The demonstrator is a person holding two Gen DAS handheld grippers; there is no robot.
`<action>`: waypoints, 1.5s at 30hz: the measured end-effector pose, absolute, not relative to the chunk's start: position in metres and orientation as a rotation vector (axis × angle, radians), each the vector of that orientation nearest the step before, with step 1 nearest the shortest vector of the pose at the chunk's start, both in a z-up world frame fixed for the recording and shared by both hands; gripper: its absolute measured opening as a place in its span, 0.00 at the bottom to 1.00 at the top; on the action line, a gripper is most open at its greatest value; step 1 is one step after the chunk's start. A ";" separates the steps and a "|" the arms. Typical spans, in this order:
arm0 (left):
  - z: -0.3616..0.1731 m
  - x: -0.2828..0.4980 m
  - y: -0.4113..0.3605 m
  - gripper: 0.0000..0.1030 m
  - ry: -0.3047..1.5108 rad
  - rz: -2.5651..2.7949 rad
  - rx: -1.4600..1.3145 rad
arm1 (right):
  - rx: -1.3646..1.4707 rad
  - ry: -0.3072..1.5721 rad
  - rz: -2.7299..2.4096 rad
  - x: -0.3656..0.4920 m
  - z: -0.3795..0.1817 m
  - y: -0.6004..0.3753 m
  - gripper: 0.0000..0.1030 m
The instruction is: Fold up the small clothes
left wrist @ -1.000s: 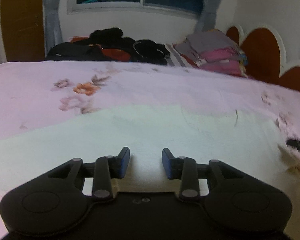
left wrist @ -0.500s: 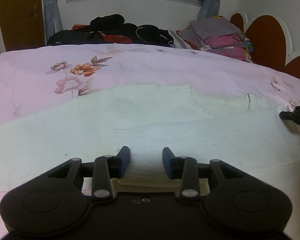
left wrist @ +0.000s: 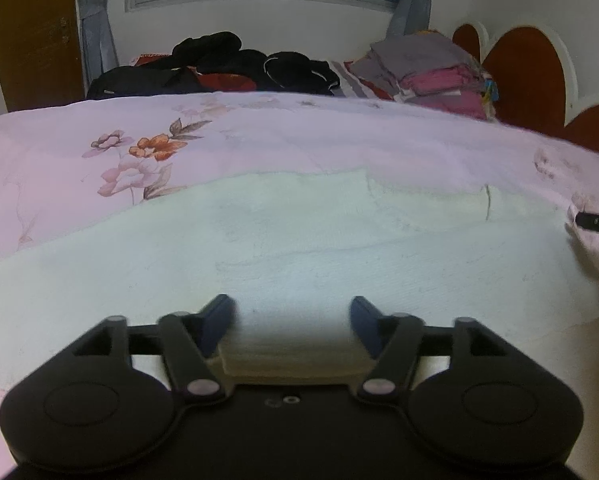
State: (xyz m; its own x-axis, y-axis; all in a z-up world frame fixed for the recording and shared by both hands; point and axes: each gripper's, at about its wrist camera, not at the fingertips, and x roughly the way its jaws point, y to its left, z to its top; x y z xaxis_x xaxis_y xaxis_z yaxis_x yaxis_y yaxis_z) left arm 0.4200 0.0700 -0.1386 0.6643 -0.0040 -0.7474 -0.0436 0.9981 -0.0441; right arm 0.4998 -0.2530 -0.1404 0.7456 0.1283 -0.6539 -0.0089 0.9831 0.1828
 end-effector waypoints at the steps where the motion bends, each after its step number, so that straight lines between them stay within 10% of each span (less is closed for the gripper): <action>1: -0.142 0.420 0.069 0.64 0.853 0.027 -0.049 | 0.173 0.731 0.098 0.498 -0.140 -0.250 0.02; 14: -0.122 0.392 0.075 0.64 0.843 0.027 -0.094 | 0.044 0.800 0.263 0.469 -0.157 -0.177 0.12; 17: -0.117 0.382 0.079 0.64 0.840 0.031 -0.094 | 0.009 0.819 0.278 0.469 -0.158 -0.172 0.64; 18: -0.115 0.379 0.080 0.64 0.840 0.033 -0.097 | -0.006 0.840 0.278 0.470 -0.161 -0.170 1.00; 42: -0.097 0.295 0.211 0.65 0.832 0.302 -0.310 | -0.013 0.709 0.332 0.421 -0.129 -0.096 1.00; 45: -0.098 0.285 0.239 0.64 0.824 0.337 -0.372 | 0.007 0.721 0.368 0.424 -0.125 -0.074 0.78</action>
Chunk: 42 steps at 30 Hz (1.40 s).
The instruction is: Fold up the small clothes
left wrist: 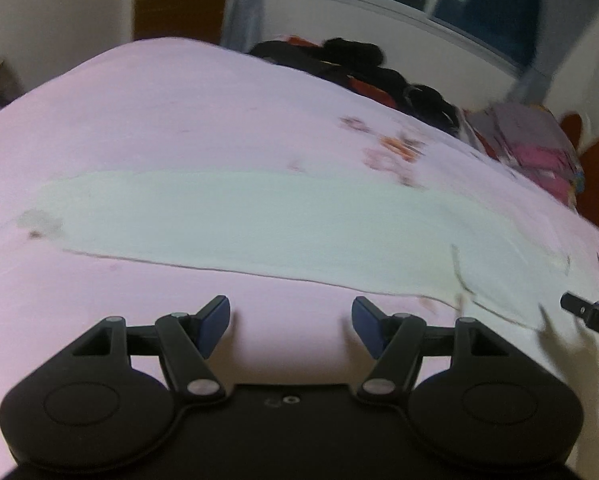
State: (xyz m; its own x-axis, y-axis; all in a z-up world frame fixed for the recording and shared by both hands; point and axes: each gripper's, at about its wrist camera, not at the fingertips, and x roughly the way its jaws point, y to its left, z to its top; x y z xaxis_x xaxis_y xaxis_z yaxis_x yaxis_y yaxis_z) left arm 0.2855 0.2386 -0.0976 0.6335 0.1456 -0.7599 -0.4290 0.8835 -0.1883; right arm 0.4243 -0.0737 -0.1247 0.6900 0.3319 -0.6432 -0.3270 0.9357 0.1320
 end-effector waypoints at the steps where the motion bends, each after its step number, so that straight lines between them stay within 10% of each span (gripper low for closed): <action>1: -0.099 0.282 0.250 0.63 0.820 0.354 -0.398 | 0.012 0.737 0.382 0.427 -0.125 -0.066 0.74; 15: -0.132 0.266 0.375 0.53 0.681 0.531 -0.771 | -0.032 0.837 0.400 0.433 -0.139 0.003 0.74; 22: -0.147 0.270 0.395 0.05 0.618 0.583 -0.868 | -0.049 0.824 0.353 0.434 -0.144 0.012 0.74; 42: -0.042 0.359 0.204 0.03 0.517 0.100 -0.515 | 0.057 0.760 0.345 0.437 -0.125 -0.044 0.74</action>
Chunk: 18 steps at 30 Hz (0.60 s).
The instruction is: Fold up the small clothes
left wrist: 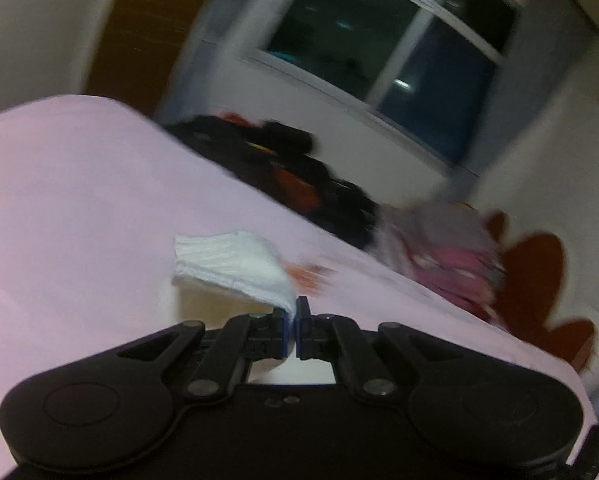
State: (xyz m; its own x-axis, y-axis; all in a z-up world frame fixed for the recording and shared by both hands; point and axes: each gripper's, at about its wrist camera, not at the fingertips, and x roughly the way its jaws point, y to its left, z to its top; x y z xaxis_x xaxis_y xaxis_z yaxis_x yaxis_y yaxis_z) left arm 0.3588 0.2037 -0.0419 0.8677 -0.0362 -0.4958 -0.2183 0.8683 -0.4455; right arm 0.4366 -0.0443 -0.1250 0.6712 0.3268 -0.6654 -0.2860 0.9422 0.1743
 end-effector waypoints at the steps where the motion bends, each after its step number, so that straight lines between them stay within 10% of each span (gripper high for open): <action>1: -0.042 0.363 0.185 0.03 0.522 0.063 -0.504 | 0.071 0.759 0.341 0.435 -0.122 -0.054 0.74; 12: -0.105 0.419 -0.003 0.05 0.725 -0.221 -0.306 | 0.141 0.771 0.227 0.422 -0.118 -0.182 0.74; 18: -0.120 0.406 -0.015 0.53 0.812 -0.238 -0.207 | 0.178 0.773 0.242 0.416 -0.121 -0.204 0.74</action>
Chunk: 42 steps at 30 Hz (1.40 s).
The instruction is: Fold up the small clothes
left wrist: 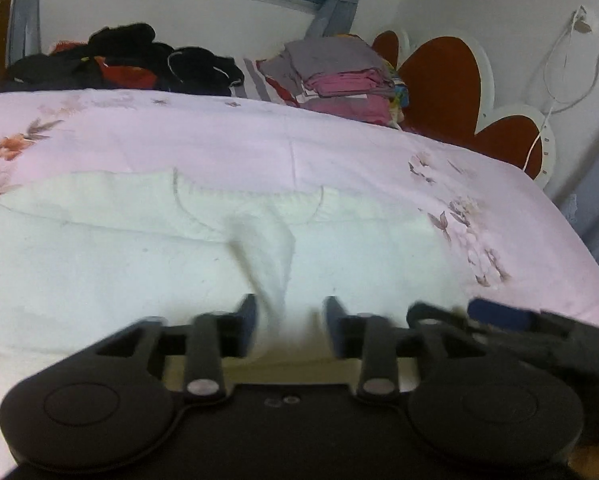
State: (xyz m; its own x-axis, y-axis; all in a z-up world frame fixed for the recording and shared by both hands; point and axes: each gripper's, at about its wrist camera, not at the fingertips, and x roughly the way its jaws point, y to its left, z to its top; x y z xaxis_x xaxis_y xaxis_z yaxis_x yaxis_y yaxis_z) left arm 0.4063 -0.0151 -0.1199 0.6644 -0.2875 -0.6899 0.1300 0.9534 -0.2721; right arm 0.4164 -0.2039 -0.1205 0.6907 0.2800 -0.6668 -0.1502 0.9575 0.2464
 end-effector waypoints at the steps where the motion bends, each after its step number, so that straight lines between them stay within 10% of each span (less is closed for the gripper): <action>1: -0.117 0.399 -0.009 0.65 0.793 -0.220 -0.194 | 0.182 0.771 0.250 0.416 -0.120 -0.202 0.74; 18: -0.141 0.350 0.106 0.62 0.811 0.217 -0.148 | 0.148 0.845 0.324 0.439 -0.144 -0.135 0.74; 22: -0.144 0.353 0.119 0.63 0.798 0.254 -0.160 | 0.137 0.852 0.359 0.444 -0.140 -0.127 0.14; 30: -0.146 0.363 0.117 0.62 0.771 0.255 -0.145 | 0.058 0.706 0.345 0.443 -0.098 -0.157 0.10; 37: -0.143 0.358 0.105 0.11 0.724 0.176 -0.105 | 0.047 0.807 0.266 0.451 -0.126 -0.200 0.10; 42: -0.142 0.356 0.101 0.05 0.712 0.172 -0.096 | 0.026 0.821 0.232 0.452 -0.139 -0.212 0.10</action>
